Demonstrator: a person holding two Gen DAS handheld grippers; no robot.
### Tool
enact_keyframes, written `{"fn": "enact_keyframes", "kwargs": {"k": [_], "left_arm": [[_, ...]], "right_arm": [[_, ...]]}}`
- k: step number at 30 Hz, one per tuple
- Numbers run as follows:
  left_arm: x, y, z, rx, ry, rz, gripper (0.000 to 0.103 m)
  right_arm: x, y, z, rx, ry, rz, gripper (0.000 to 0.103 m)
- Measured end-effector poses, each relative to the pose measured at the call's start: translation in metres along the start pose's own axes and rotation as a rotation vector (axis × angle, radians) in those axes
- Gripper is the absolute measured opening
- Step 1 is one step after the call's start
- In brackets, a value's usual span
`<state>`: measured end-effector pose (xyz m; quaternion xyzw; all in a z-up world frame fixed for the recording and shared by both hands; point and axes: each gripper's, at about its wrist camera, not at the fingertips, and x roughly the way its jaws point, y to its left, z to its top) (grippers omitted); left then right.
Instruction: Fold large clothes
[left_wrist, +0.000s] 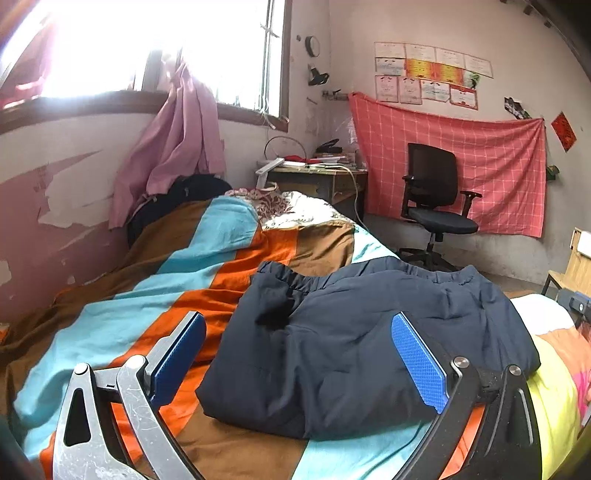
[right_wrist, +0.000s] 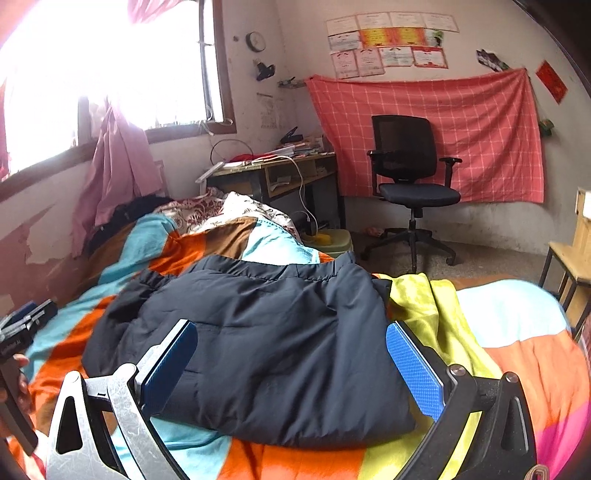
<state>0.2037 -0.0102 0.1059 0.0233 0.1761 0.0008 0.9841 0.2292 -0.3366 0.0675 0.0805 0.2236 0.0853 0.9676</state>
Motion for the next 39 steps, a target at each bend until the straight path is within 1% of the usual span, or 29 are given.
{"fn": "enact_keyframes", "kwargs": {"k": [5, 8, 17, 24, 28, 33, 39], "left_arm": [[-0.018, -0.009, -0.007, 0.024, -0.020, -0.003, 0.100], [-0.028, -0.013, -0.009, 0.011, -0.025, -0.020, 0.101], [-0.059, -0.020, -0.014, -0.009, -0.049, -0.051, 0.101], [-0.073, -0.021, -0.023, -0.006, -0.049, -0.031, 0.101], [-0.080, -0.022, -0.027, -0.006, -0.052, -0.037, 0.101], [-0.088, -0.024, -0.033, -0.009, -0.043, -0.064, 0.101], [-0.103, -0.026, -0.046, -0.014, -0.050, -0.051, 0.101]], "right_arm": [[-0.018, 0.006, -0.005, -0.005, -0.027, 0.003, 0.103], [-0.027, 0.011, -0.008, -0.010, -0.030, 0.030, 0.103], [-0.060, 0.029, -0.020, -0.057, -0.094, 0.034, 0.103], [-0.082, 0.043, -0.035, -0.098, -0.127, 0.043, 0.103], [-0.091, 0.047, -0.041, -0.122, -0.144, 0.039, 0.103], [-0.099, 0.054, -0.051, -0.144, -0.141, 0.053, 0.103], [-0.104, 0.059, -0.059, -0.152, -0.125, 0.052, 0.103]]}}
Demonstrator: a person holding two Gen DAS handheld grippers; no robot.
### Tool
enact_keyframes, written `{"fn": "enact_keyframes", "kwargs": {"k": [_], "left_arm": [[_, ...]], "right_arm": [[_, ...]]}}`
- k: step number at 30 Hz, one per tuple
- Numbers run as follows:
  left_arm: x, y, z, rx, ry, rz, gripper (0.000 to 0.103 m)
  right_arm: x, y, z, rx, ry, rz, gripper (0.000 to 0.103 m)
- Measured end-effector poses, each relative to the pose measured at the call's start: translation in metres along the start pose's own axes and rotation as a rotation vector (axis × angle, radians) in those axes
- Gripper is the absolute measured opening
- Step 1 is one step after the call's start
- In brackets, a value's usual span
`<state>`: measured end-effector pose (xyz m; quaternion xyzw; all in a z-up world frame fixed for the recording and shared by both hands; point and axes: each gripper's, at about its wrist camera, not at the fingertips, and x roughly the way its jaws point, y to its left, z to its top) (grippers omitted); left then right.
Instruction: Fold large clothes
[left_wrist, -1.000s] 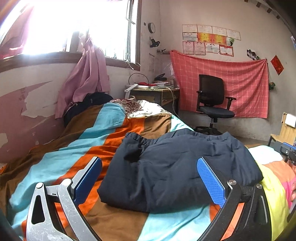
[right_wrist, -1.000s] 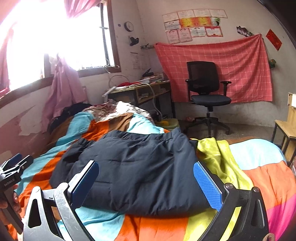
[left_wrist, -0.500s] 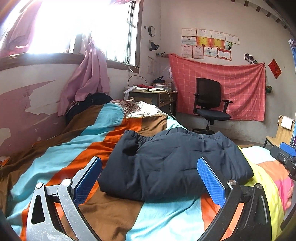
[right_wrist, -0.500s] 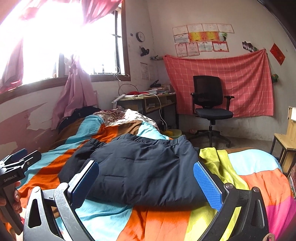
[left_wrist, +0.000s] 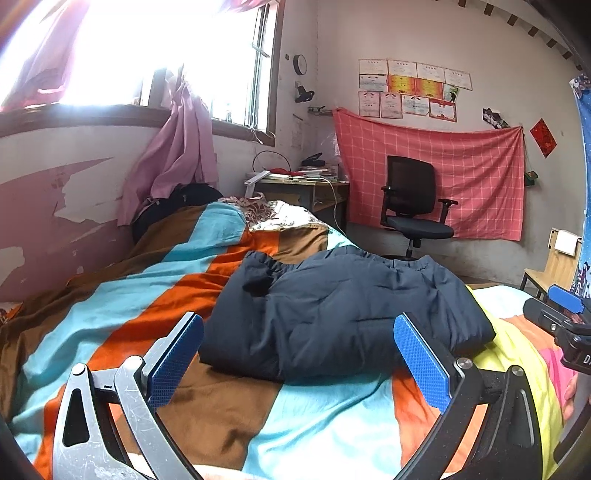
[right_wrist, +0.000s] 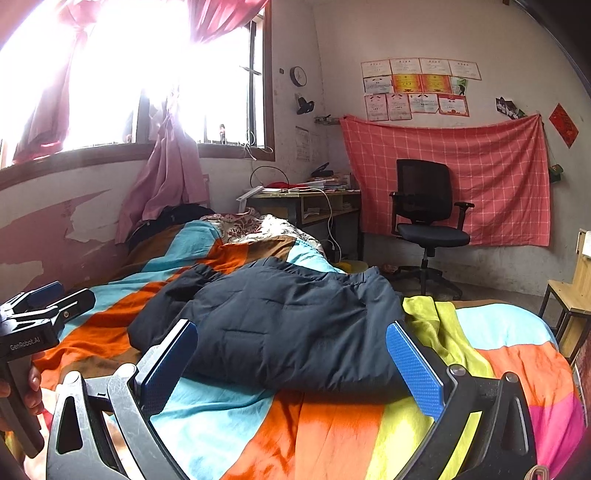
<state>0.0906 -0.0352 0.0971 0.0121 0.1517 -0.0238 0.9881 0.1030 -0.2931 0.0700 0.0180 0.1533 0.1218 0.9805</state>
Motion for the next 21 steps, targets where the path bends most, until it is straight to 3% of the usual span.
{"fn": "enact_keyframes", "kwargs": {"k": [21], "left_arm": [[-0.031, -0.009, -0.035, -0.009, 0.031, -0.007, 0.101]], "right_arm": [[-0.035, 0.022, -0.028, -0.001, -0.005, -0.054, 0.103]]}}
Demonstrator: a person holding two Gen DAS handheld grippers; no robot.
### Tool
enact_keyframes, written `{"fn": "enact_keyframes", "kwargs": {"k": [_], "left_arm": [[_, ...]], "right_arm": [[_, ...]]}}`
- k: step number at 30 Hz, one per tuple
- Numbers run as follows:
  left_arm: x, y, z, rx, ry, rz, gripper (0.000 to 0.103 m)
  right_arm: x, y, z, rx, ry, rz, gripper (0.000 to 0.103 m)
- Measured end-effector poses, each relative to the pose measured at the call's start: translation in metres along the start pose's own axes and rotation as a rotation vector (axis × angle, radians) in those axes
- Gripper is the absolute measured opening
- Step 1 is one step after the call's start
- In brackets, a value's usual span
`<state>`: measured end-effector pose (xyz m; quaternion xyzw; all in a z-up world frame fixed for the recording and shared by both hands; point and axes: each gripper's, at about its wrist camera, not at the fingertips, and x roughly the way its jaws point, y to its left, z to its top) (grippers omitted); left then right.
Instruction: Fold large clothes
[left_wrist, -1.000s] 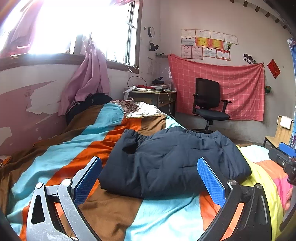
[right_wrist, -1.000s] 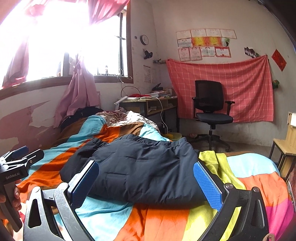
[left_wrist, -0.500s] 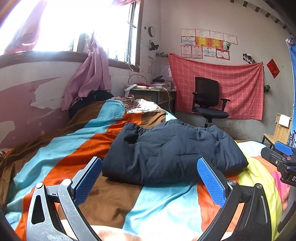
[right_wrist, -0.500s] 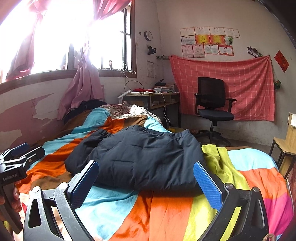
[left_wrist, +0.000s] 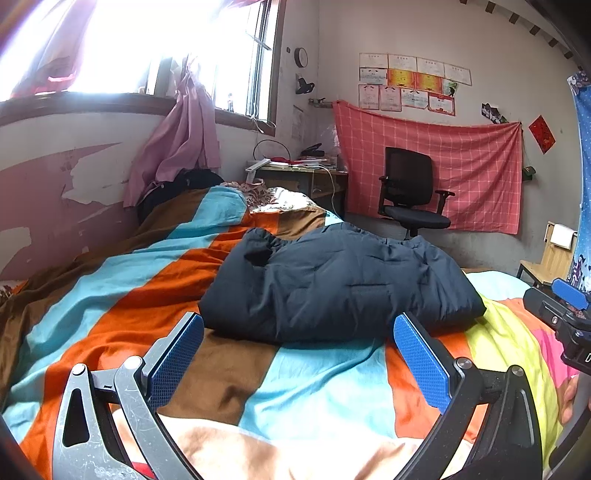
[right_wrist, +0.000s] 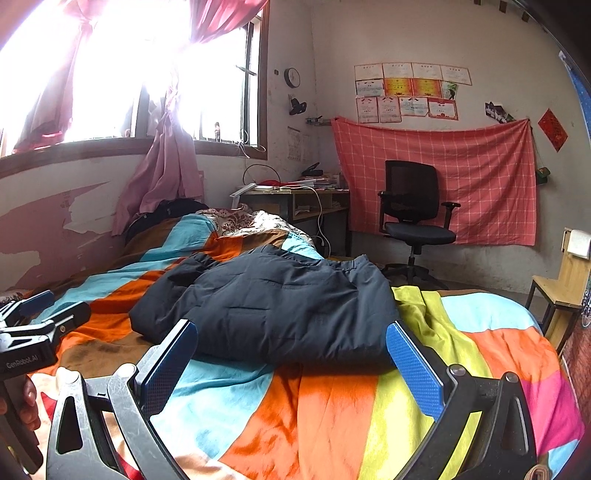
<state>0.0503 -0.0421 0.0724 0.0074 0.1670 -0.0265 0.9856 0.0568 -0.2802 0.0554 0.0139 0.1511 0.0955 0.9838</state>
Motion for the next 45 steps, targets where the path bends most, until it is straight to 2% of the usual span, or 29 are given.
{"fn": "enact_keyframes", "kwargs": {"k": [14, 29, 45], "left_arm": [[-0.002, -0.002, -0.016, 0.019, 0.011, 0.013, 0.101], [0.008, 0.000, -0.032, 0.012, 0.074, 0.036, 0.101], [0.009, 0.001, -0.034, 0.008, 0.083, 0.036, 0.101]], "right_arm": [[-0.006, -0.003, -0.020, 0.012, 0.025, -0.024, 0.103], [-0.008, -0.001, -0.035, 0.013, 0.052, -0.009, 0.103], [-0.005, 0.000, -0.038, 0.018, 0.066, -0.003, 0.103]]}}
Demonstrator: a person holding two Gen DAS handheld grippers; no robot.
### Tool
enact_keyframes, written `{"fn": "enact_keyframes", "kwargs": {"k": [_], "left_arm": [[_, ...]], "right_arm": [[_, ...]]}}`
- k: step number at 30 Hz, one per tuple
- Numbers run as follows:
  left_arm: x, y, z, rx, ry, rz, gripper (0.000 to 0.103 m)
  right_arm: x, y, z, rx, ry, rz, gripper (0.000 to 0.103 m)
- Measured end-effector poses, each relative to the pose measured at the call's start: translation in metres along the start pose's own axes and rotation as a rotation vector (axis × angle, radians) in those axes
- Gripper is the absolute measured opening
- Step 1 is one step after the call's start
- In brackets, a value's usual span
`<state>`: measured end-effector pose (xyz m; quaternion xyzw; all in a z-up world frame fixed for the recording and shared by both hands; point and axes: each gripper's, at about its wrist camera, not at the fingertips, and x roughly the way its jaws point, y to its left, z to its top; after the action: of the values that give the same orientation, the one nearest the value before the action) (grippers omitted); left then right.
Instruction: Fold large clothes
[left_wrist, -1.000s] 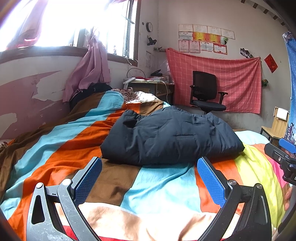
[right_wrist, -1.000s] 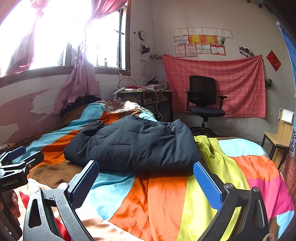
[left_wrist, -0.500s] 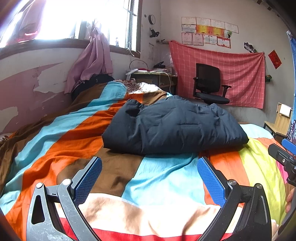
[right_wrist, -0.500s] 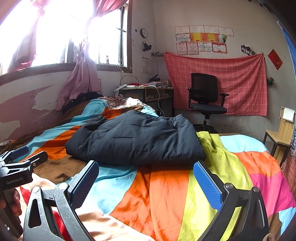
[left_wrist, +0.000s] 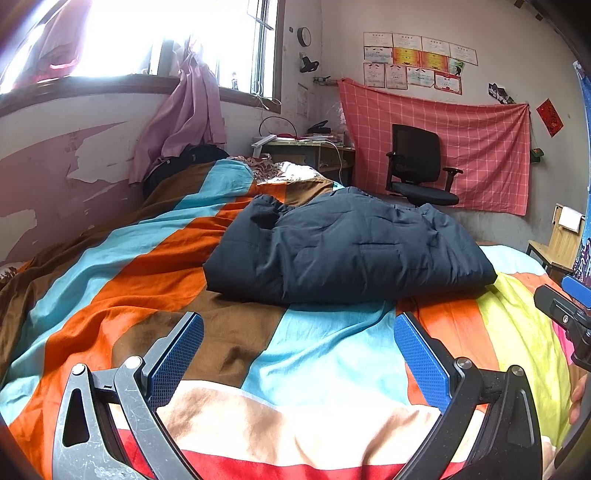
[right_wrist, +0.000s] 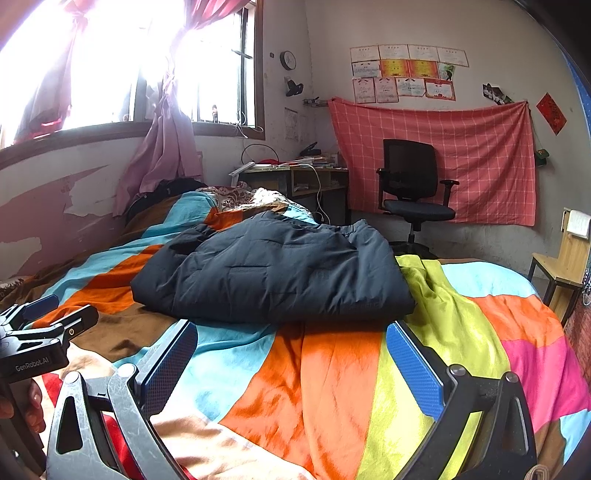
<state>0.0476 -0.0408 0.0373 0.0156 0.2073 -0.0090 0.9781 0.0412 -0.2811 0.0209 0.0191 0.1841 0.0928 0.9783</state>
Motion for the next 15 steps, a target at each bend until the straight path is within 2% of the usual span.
{"fn": "enact_keyframes", "kwargs": {"k": [15], "left_arm": [[-0.0008, -0.0009, -0.0004, 0.004, -0.003, -0.002, 0.101]], "right_arm": [[0.0000, -0.0008, -0.0003, 0.003, -0.001, 0.001, 0.103]]}}
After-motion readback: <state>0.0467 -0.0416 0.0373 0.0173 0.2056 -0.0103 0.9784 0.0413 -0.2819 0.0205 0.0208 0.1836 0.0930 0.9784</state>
